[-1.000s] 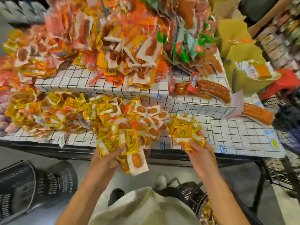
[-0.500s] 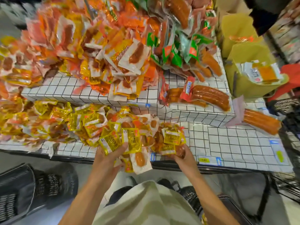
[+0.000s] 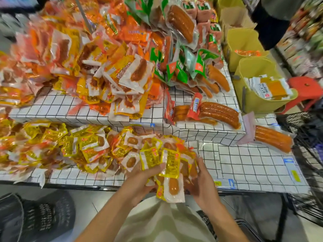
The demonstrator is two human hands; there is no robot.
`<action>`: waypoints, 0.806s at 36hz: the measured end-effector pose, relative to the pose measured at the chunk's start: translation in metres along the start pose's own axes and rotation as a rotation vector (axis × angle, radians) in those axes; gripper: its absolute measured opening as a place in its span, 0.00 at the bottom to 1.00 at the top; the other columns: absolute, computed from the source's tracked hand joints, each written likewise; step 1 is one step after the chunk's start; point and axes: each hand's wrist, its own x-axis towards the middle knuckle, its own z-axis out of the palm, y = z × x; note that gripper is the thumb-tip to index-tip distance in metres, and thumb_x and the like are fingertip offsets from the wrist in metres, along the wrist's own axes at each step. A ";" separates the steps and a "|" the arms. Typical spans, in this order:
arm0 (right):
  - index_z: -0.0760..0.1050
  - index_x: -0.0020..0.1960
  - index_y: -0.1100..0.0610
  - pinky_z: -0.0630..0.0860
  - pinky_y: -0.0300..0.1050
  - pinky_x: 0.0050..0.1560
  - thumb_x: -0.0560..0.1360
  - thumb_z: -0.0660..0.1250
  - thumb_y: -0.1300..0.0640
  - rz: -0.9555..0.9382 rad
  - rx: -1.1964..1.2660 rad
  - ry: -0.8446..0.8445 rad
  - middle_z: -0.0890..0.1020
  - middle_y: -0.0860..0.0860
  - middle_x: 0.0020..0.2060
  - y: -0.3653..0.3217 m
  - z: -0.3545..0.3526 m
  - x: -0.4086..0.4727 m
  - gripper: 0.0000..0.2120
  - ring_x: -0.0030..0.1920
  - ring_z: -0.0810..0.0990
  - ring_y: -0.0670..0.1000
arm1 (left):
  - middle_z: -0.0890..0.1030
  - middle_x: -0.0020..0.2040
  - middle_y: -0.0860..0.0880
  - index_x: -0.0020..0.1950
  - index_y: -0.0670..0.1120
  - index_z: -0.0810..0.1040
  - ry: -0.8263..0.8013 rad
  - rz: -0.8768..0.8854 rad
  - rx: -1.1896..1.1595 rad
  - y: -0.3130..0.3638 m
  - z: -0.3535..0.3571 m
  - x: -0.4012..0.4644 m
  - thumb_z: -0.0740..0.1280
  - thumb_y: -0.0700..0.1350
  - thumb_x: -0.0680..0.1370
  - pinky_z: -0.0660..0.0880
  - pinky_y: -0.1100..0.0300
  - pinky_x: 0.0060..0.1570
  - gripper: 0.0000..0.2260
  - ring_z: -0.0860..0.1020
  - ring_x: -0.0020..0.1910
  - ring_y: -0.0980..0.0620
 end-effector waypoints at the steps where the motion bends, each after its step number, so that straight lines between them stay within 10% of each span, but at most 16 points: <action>1: 0.74 0.71 0.44 0.81 0.52 0.56 0.79 0.62 0.39 0.027 -0.008 -0.013 0.81 0.53 0.66 -0.001 0.000 0.001 0.22 0.65 0.81 0.55 | 0.87 0.49 0.57 0.57 0.60 0.75 -0.022 -0.026 0.023 -0.002 0.005 0.004 0.84 0.49 0.63 0.82 0.51 0.43 0.28 0.86 0.48 0.54; 9: 0.82 0.62 0.53 0.82 0.43 0.46 0.79 0.70 0.56 -0.171 -0.066 0.180 0.86 0.54 0.57 -0.020 -0.011 0.007 0.12 0.56 0.85 0.51 | 0.84 0.58 0.59 0.67 0.62 0.75 -0.062 0.062 0.190 0.007 0.029 0.033 0.77 0.58 0.71 0.81 0.55 0.46 0.26 0.83 0.56 0.56; 12: 0.82 0.59 0.50 0.82 0.39 0.43 0.78 0.70 0.56 -0.229 -0.068 0.224 0.87 0.50 0.54 -0.028 -0.011 0.012 0.10 0.52 0.86 0.47 | 0.80 0.51 0.74 0.54 0.77 0.75 -0.072 0.158 0.313 0.018 0.037 0.035 0.74 0.59 0.73 0.78 0.69 0.42 0.16 0.79 0.52 0.72; 16: 0.79 0.59 0.38 0.74 0.36 0.49 0.79 0.69 0.48 -0.281 -0.341 0.228 0.85 0.34 0.49 -0.028 -0.011 0.026 0.09 0.51 0.83 0.35 | 0.71 0.57 0.81 0.70 0.60 0.66 0.108 0.486 0.722 0.020 0.032 0.049 0.70 0.52 0.79 0.68 0.82 0.49 0.22 0.68 0.59 0.82; 21: 0.73 0.65 0.37 0.75 0.39 0.59 0.80 0.69 0.47 -0.235 -0.619 0.126 0.83 0.38 0.57 -0.003 -0.018 0.044 0.16 0.59 0.81 0.39 | 0.64 0.77 0.45 0.77 0.47 0.66 0.359 0.849 1.285 -0.004 0.005 0.068 0.66 0.49 0.80 0.60 0.39 0.73 0.26 0.58 0.78 0.41; 29: 0.65 0.71 0.39 0.75 0.46 0.66 0.78 0.72 0.50 -0.243 -0.645 0.165 0.80 0.43 0.65 0.015 -0.020 0.048 0.26 0.65 0.79 0.43 | 0.46 0.83 0.46 0.81 0.60 0.55 0.210 0.768 1.713 -0.048 -0.017 0.101 0.54 0.67 0.81 0.49 0.34 0.75 0.29 0.45 0.81 0.41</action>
